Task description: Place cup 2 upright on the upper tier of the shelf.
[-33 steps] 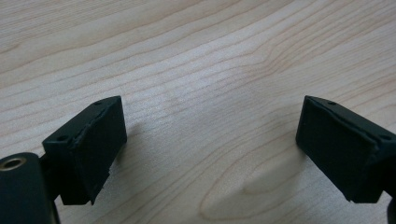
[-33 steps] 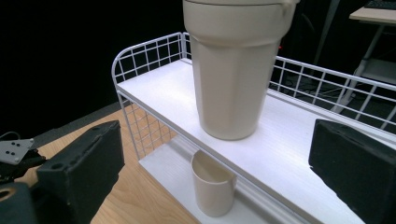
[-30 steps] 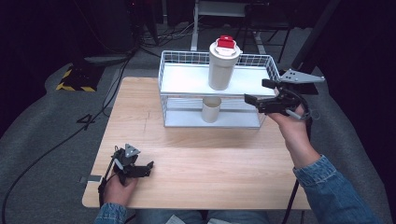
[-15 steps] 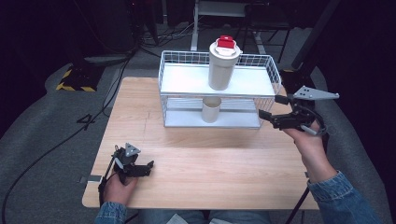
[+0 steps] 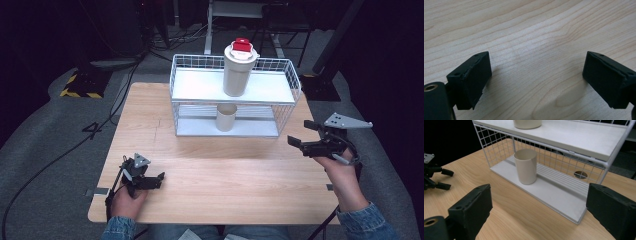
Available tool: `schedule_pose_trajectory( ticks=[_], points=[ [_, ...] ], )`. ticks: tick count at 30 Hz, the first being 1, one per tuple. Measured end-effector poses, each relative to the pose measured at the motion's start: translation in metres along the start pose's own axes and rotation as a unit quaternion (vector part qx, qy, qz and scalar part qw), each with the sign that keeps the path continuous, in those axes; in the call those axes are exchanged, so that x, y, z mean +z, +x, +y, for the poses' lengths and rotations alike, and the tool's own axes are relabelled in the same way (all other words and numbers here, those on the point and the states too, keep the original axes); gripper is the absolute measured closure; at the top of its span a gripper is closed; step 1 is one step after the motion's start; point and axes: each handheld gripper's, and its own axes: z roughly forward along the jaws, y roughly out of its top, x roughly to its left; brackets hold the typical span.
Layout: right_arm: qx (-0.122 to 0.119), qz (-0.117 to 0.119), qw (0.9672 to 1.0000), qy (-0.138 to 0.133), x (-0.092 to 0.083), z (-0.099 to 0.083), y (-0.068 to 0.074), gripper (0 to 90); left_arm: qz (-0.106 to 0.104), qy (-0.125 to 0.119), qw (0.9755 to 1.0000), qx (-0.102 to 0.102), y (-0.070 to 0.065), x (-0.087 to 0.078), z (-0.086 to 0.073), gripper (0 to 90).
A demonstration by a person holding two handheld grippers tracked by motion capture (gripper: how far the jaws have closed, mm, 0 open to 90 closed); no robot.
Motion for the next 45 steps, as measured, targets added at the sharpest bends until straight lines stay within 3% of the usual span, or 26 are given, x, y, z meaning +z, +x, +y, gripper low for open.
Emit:
schedule_pose_trajectory(
  ticks=[4, 14, 24, 30, 37, 45],
  points=[
    [-0.005, -0.011, 0.9998, 0.014, 0.000, -0.014, -0.001, 7.8, 0.000, 0.000, 1.0000, 0.000, 0.000, 0.000, 0.000, 9.1],
    [0.014, -0.026, 0.9986, 0.043, 0.005, -0.054, -0.004, 8.9, 0.000, 0.000, 1.0000, 0.000, 0.000, 0.000, 0.000, 9.1],
    [0.029, -0.033, 0.9977, 0.051, 0.022, -0.097, -0.005, 9.2, 0.000, 0.000, 1.0000, 0.000, 0.000, 0.000, 0.000, 9.1],
    [0.019, -0.039, 0.9967, 0.069, 0.028, -0.111, -0.006, 9.2, 0.000, 0.000, 1.0000, 0.000, 0.000, 0.000, 0.000, 9.1],
    [0.035, -0.043, 0.9937, 0.098, 0.034, -0.131, -0.008, 9.2, 0.000, 0.000, 1.0000, 0.000, 0.000, 0.000, 0.000, 9.1],
    [0.032, -0.047, 0.9902, 0.127, 0.040, -0.143, -0.009, 9.4, 0.000, 0.000, 1.0000, 0.000, 0.000, 0.000, 0.000, 9.0]
  ],
)
